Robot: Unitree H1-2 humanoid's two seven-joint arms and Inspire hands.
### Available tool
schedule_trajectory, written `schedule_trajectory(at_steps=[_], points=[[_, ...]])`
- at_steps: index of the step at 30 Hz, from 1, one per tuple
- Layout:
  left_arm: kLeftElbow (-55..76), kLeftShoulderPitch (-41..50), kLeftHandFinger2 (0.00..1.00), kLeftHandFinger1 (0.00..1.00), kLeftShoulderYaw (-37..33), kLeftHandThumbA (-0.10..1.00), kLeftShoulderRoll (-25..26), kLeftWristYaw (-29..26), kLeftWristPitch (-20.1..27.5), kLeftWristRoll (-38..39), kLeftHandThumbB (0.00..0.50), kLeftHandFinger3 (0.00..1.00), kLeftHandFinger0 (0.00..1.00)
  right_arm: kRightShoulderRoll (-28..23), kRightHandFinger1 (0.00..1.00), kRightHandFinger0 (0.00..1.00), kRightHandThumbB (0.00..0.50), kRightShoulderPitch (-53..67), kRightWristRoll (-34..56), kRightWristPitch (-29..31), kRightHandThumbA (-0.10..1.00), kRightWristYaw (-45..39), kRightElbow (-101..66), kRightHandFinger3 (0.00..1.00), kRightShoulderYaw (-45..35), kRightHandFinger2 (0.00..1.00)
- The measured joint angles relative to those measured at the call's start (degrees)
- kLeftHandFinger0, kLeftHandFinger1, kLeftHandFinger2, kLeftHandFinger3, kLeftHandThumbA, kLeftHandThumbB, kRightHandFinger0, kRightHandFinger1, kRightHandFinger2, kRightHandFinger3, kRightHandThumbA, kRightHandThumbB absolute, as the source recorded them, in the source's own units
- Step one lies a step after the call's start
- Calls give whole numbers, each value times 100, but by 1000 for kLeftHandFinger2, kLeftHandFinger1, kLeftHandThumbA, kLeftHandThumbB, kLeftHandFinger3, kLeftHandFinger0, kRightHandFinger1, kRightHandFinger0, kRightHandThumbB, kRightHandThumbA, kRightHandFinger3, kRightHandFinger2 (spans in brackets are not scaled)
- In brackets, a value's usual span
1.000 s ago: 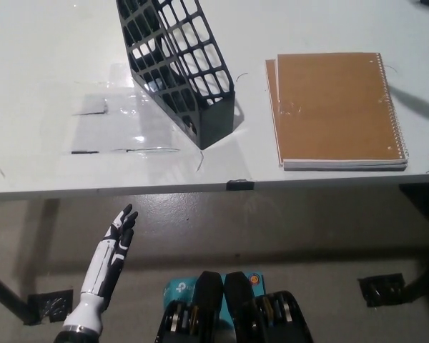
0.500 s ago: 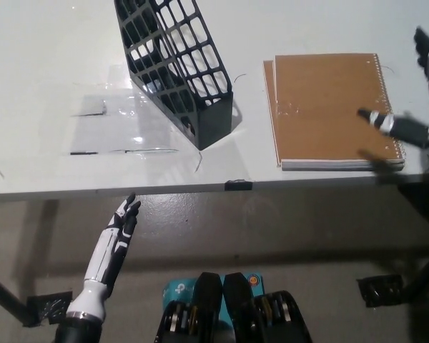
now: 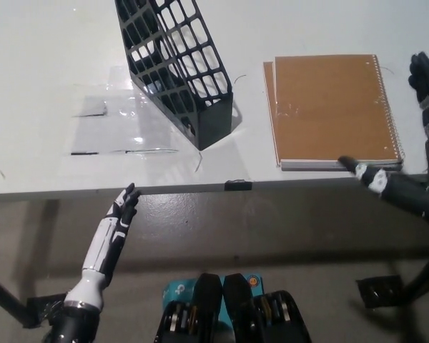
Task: Use the right hand to pick up a book from the book holder on the left side and put it on another book on the right side
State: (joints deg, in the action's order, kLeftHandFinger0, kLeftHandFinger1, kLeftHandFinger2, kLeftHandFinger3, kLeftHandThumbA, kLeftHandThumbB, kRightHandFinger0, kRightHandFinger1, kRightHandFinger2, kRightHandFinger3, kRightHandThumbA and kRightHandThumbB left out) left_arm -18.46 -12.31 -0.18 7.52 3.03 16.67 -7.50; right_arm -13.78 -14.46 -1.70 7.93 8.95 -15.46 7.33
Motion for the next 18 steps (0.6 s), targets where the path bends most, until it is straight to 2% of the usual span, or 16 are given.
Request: schedule_trajectory(at_steps=[2,3,4,5,6,8,10,15,18], points=[[82,24,1000,1000,-2,1000,22,43,0,41,229,1000,1000,156,1000,1000,266,102,77,97,1000,-95,526,1000,0,1000],[104,41,1000,1000,-2,1000,26,52,0,59,231,1000,1000,197,1000,1000,152,118,106,142,1000,-151,773,1000,0,1000],[111,52,1000,1000,-2,1000,27,57,-1,65,247,1000,1000,218,1000,1000,270,120,127,165,1000,-173,949,1000,0,1000],[141,88,1000,1000,-7,1000,26,79,-2,88,248,1000,1000,245,1000,1000,272,121,191,220,1000,-268,1397,1000,-5,1000],[158,125,1000,1000,-10,1000,25,90,-4,102,251,1000,1000,245,1000,1000,318,118,231,266,1000,-332,1651,1000,-5,1000],[173,182,1000,1000,-17,1000,24,98,-11,115,243,1000,1000,245,1000,1000,351,114,279,323,1000,-437,2111,1000,-16,1000],[190,254,1000,1000,-26,1000,24,97,-12,121,226,1000,1000,247,1000,1000,300,121,311,399,1000,-556,2607,1000,-17,1000],[258,450,1000,1000,-66,1000,26,111,-10,130,219,1000,1000,233,1000,1000,273,151,199,673,1000,-726,3400,1000,51,1000],[342,571,1000,1000,-94,1000,26,132,-20,130,240,1000,1000,228,1000,1000,259,235,101,791,1000,-789,3663,1000,100,1000]])
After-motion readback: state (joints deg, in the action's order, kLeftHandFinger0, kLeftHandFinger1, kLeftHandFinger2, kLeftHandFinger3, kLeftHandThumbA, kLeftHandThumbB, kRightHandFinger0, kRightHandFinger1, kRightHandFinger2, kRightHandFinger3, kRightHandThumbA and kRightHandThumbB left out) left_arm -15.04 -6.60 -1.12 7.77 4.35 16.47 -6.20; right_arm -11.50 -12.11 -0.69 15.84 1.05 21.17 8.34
